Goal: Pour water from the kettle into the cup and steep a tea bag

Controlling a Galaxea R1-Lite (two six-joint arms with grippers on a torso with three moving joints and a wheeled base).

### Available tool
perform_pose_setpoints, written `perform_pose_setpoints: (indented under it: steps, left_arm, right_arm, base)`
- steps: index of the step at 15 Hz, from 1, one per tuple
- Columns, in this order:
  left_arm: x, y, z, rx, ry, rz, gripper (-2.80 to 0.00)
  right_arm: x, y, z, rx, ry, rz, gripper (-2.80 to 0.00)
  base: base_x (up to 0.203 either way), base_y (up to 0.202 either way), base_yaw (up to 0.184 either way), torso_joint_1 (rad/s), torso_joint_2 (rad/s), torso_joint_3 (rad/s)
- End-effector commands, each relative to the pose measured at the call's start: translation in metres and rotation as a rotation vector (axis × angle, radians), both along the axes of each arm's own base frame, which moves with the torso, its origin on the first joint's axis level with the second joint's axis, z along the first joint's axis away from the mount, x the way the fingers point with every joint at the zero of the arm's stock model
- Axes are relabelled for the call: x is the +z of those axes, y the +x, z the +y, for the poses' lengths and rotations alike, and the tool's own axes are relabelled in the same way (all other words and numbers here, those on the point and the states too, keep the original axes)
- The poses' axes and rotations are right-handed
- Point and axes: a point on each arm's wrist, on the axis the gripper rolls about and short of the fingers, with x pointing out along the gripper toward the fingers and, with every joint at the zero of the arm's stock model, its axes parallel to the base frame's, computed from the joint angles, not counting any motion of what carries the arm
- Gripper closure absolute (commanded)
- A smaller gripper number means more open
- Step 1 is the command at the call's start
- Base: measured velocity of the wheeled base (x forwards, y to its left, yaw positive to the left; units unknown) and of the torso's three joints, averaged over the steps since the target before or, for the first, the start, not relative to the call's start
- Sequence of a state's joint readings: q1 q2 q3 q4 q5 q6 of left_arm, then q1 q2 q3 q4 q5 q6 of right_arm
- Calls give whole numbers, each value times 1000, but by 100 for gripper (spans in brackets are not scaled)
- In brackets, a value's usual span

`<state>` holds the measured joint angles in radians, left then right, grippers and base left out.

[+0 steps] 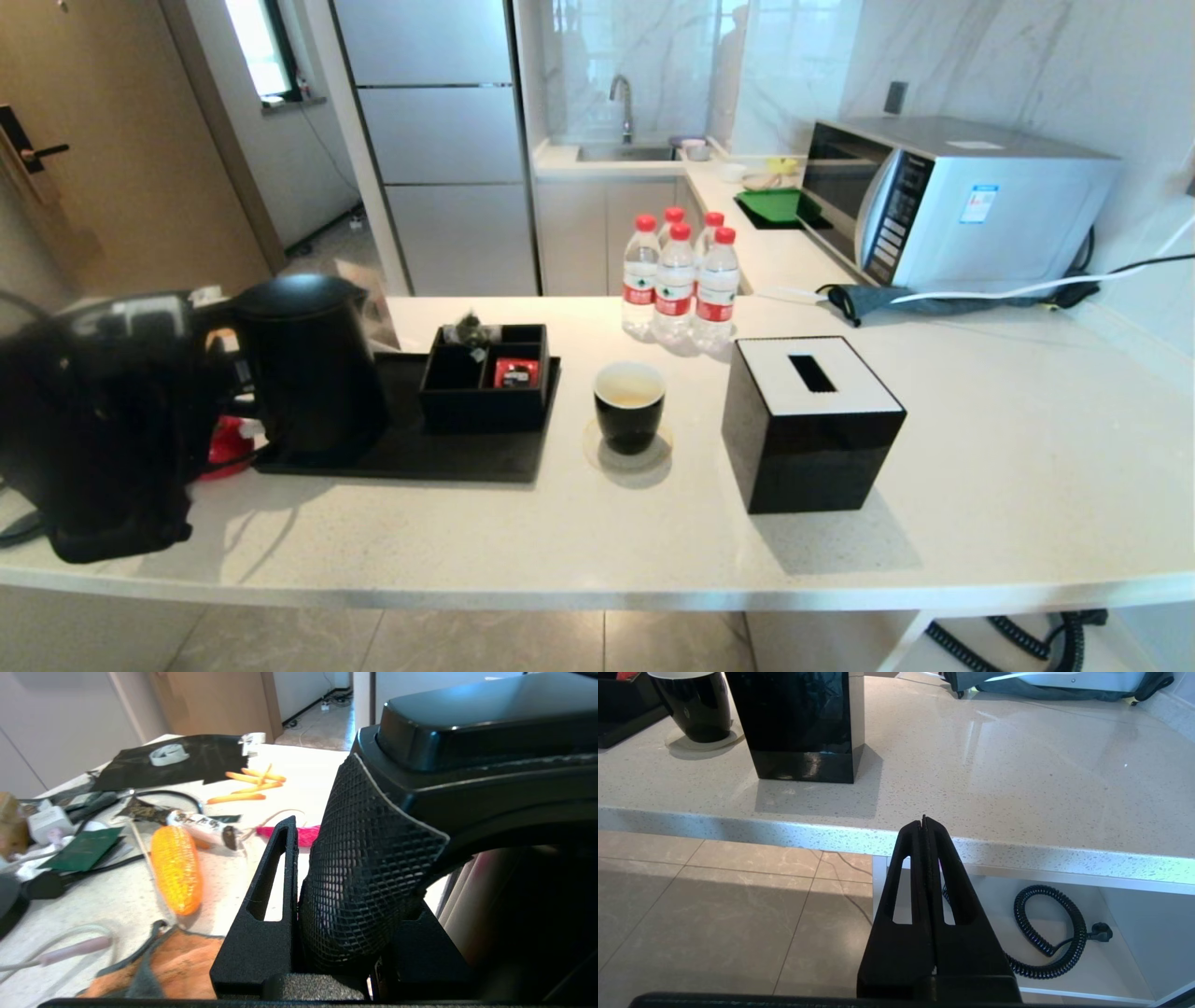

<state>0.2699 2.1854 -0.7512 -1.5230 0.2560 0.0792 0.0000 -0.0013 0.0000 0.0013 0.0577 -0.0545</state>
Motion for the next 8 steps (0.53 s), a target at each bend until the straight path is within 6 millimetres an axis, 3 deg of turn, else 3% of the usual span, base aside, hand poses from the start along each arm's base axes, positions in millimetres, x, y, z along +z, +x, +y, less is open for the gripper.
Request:
perform_pose_setpoints:
  steps: [1,8]
  left_arm:
    - [-3,6,-1,-5,9,-33,0]
    - [-13,19,-12,-40,-6,-34,0]
  right_arm:
    - [0,0,0,1,1,2,0]
    - [0,0,0,1,0,2,0]
  base:
    - [0,0,0,0,0,0]
    - [0,0,0,0,0,0]
